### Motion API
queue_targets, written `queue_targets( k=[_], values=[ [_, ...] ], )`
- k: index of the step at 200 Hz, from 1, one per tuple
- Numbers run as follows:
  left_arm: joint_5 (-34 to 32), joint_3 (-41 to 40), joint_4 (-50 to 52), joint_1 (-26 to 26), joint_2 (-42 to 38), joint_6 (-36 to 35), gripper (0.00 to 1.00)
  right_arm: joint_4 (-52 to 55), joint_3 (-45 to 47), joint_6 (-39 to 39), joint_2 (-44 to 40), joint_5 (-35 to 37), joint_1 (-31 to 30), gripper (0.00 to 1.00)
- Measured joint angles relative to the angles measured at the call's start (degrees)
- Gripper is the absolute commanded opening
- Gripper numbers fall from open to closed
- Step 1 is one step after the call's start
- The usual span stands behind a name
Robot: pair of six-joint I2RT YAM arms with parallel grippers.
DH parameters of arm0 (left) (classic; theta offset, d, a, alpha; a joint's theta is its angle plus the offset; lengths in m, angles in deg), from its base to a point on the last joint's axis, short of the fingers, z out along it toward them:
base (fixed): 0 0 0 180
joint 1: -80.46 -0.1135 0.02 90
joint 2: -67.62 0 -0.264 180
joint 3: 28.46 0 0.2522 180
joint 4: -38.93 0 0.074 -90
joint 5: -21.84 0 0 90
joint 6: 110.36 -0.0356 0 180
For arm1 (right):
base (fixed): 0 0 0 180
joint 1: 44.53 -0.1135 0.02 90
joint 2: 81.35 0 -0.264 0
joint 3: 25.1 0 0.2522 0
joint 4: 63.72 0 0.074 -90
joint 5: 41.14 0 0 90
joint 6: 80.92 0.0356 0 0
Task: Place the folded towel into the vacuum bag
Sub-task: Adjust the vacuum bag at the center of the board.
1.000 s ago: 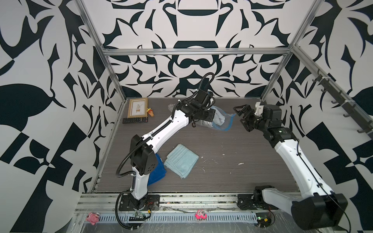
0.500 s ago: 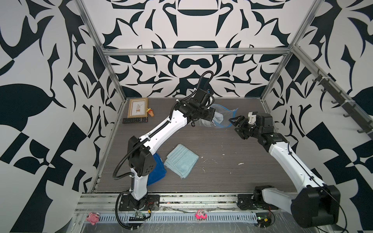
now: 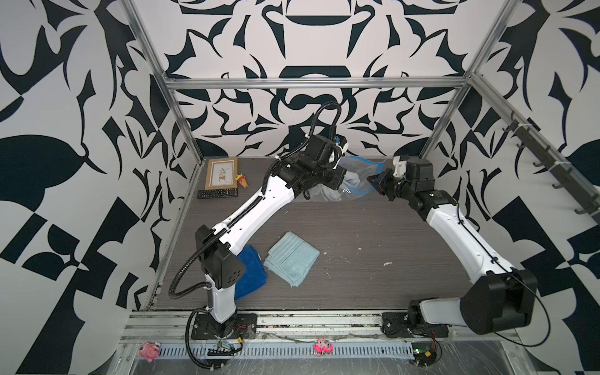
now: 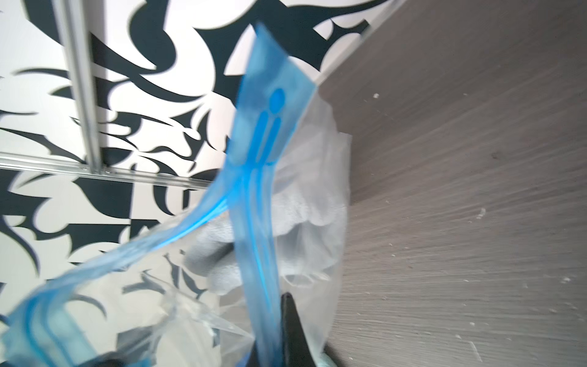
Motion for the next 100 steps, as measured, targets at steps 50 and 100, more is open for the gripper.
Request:
queue_targets(
  k=[50, 100],
  values=[
    [-0.9, 9.1, -0.4, -2.3, 0.0, -3.1, 0.0, 3.4, -18.2, -1.7, 6.0, 0.3, -1.4, 0.0],
    [-1.3, 10.9, -3.8, -4.3, -1.6, -4.5, 0.0, 5.3, -32.1, -2.2, 11.7, 0.5, -4.0, 0.0]
  ],
)
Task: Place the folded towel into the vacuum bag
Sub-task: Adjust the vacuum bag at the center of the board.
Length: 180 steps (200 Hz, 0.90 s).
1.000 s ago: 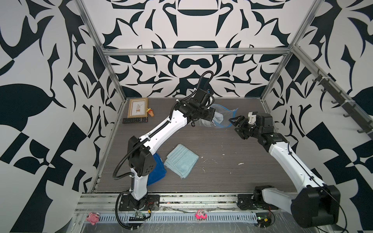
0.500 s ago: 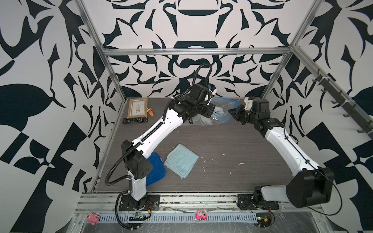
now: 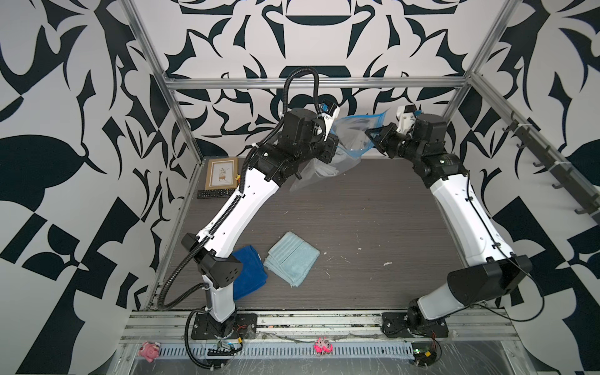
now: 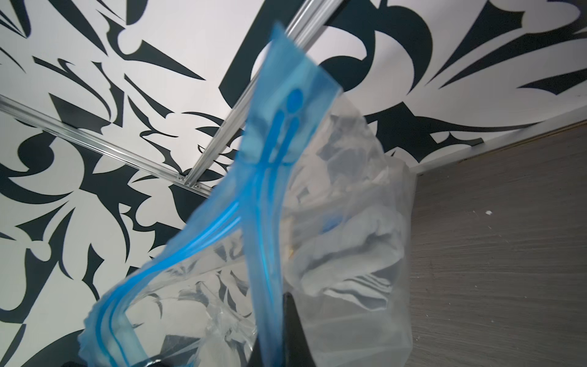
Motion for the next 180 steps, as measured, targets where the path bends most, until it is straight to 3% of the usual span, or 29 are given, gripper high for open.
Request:
queue_targets(
  k=[52, 93, 124, 180],
  values=[
    [-0.3, -17.0, -4.3, -1.6, -6.9, 1.0, 0.0, -0.1, -1.9, -1.6, 3.4, 0.6, -3.9, 0.0],
    [-0.2, -23.6, -6.1, -1.7, -10.3, 0.8, 0.0, -4.6, 15.6, -2.6, -3.8, 1.8, -4.2, 0.0],
    [-0.2, -24.5, -7.2, -1.3, -10.9, -1.8, 0.0, -4.7, 25.2, -2.8, -9.1, 3.5, -4.4, 0.0],
    [-3.3, -20.0, -8.6, -1.6, -6.4, -10.6, 0.0, -8.7, 23.4, -1.9, -4.2, 3.6, -4.5, 0.0]
  ],
)
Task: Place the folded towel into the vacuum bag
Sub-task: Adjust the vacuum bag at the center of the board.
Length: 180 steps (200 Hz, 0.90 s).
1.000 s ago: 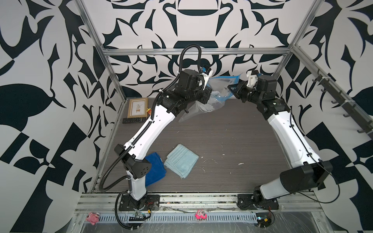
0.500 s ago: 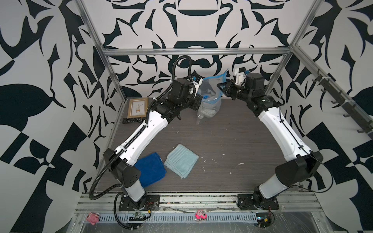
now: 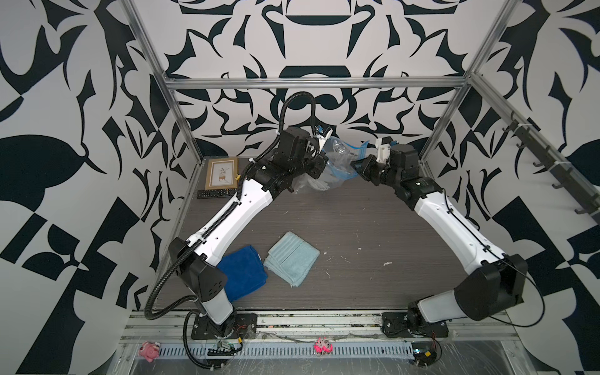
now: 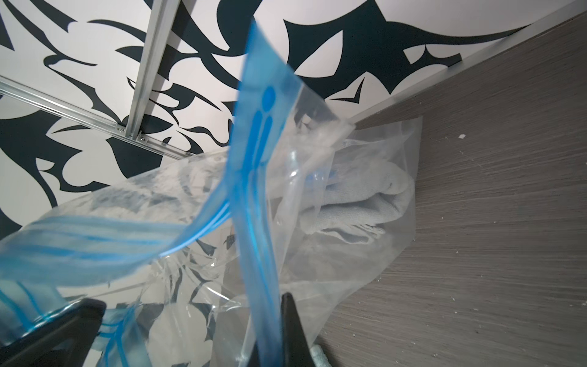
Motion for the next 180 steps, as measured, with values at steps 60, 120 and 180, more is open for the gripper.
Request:
queue_targets(
  k=[60, 120, 180],
  values=[
    [-2.0, -3.0, -3.2, -0.8, 1.3, -3.5, 0.0, -2.5, -1.6, -0.7, 3.4, 0.5, 0.0, 0.0],
    [-1.8, -28.9, -4.6, 3.6, -10.2, 0.1, 0.0, 2.2, 20.0, -1.3, -9.5, 4.7, -0.3, 0.38],
    [-4.0, -36.0, -2.7, 4.9, -11.7, 6.8, 0.0, 4.4, 28.5, -0.2, -14.9, 6.6, -0.4, 0.68]
  ],
)
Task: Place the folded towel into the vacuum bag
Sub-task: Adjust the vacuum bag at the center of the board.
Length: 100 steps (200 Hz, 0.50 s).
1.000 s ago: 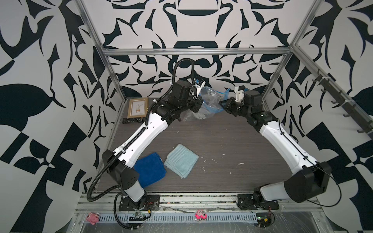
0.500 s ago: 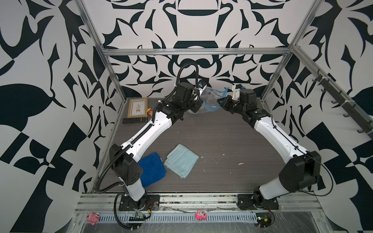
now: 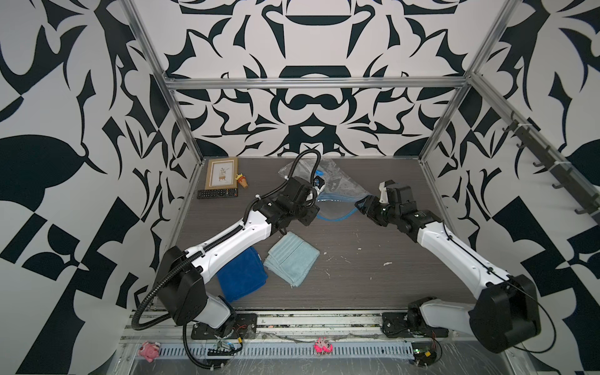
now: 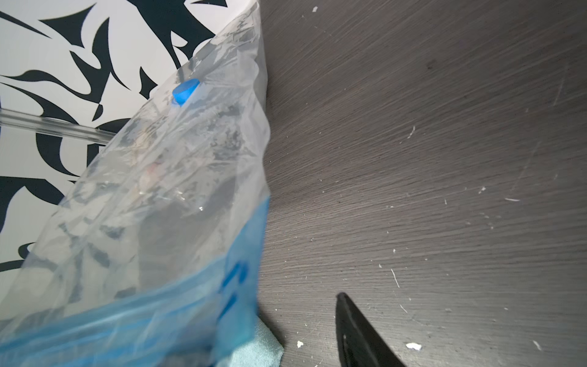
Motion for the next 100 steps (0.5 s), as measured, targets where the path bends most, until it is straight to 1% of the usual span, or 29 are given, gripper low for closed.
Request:
queue_targets(
  k=[22, 46, 73, 89, 100],
  values=[
    [-1.0, 1.1, 1.1, -0.6, 3.0, 3.0, 0.0, 0.2, 0.9, -1.5, -3.9, 0.5, 0.0, 0.75],
    [-0.1, 3.3, 2.2, -2.5, 7.1, 7.0, 0.0, 2.0, 1.1, -3.6, -11.1, 2.9, 0.0, 0.75],
    [0.9, 6.3, 4.1, -3.6, 9.4, 10.1, 0.0, 5.1, 0.9, -6.4, -19.3, 5.4, -0.2, 0.75],
    [1.6, 9.4, 5.0, -4.0, 10.6, 11.6, 0.0, 6.7, 0.3, -8.4, -20.9, 5.4, -1.2, 0.75],
    [2.4, 12.2, 5.5, -4.3, 11.8, 12.8, 0.0, 8.0, -0.4, -10.3, -20.7, 5.5, -3.7, 0.75]
  ],
)
